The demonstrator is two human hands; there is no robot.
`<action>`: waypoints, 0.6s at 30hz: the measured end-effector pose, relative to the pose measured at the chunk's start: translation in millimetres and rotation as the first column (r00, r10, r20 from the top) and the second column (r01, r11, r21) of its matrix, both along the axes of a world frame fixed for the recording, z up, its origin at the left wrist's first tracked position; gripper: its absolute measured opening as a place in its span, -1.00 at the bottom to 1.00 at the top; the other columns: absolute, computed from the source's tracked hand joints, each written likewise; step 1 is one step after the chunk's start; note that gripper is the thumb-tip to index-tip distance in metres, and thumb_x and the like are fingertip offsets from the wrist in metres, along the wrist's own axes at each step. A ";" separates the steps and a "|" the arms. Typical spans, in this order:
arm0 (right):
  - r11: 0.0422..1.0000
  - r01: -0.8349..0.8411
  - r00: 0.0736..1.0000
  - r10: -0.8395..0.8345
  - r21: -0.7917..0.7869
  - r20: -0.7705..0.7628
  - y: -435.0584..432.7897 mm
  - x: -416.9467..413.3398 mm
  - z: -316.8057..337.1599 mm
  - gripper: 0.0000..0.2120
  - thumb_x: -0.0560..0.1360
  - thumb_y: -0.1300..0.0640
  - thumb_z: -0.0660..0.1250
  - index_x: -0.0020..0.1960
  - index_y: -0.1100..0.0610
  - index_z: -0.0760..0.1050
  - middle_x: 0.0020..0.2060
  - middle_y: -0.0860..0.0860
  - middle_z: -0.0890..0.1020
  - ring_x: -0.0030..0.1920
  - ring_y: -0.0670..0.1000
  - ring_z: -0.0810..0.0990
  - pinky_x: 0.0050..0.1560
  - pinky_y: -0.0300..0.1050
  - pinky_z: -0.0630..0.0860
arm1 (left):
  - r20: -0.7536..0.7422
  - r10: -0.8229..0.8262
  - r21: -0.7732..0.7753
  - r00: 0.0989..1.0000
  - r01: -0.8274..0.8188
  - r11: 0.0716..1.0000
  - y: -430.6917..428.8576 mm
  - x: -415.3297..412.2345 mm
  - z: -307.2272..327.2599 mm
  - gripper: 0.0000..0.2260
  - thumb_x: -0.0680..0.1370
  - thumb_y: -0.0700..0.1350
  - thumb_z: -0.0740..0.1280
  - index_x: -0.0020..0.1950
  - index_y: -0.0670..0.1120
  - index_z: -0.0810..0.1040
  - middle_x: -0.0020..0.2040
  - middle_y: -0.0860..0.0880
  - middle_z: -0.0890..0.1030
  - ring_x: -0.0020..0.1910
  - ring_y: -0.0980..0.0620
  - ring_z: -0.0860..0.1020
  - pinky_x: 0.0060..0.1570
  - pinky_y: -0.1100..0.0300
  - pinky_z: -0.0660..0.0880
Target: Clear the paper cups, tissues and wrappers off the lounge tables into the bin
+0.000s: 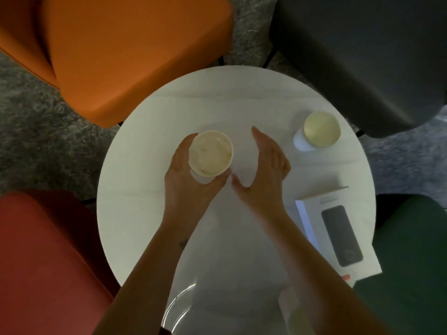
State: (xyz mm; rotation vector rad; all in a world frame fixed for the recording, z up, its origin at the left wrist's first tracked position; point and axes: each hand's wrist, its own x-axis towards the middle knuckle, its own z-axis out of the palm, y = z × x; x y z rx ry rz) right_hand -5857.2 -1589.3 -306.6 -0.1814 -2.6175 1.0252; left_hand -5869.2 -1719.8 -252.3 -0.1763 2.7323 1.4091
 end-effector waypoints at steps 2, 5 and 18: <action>0.981 0.195 0.981 -0.194 0.019 -0.021 29.5 -0.2 -1.7 -0.16 0.22 0.18 0.48 0.39 0.00 0.13 0.31 0.12 0.40 0.34 0.04 0.25 0.29 -0.02 0.07 | -0.021 -0.003 -0.034 1.000 0.002 0.999 11.8 -2.8 6.6 -0.33 0.30 0.00 0.54 0.34 -0.07 0.36 0.25 0.00 0.50 0.13 0.17 0.40 0.16 0.32 0.36; 0.874 0.484 0.875 -0.484 0.033 -0.029 73.2 -13.7 2.5 -0.17 0.22 0.10 0.55 0.39 0.15 0.24 0.31 0.20 0.42 0.33 0.20 0.35 0.32 0.10 0.19 | -0.029 -0.025 -0.046 0.999 0.024 0.999 27.7 -6.5 15.9 -0.37 0.33 -0.03 0.53 0.33 -0.11 0.37 0.23 -0.06 0.51 0.12 0.15 0.38 0.18 0.20 0.39; 0.936 0.351 0.936 -0.350 -0.035 0.037 94.9 -22.0 -13.1 -0.11 0.25 0.00 0.55 0.41 0.09 0.12 0.18 0.11 0.52 0.19 0.10 0.49 0.27 0.00 0.15 | -0.106 -0.126 0.001 0.986 0.127 0.992 58.8 -12.3 31.2 -0.42 0.36 -0.04 0.52 0.28 0.06 0.31 0.11 0.31 0.35 0.06 0.45 0.37 0.07 0.56 0.30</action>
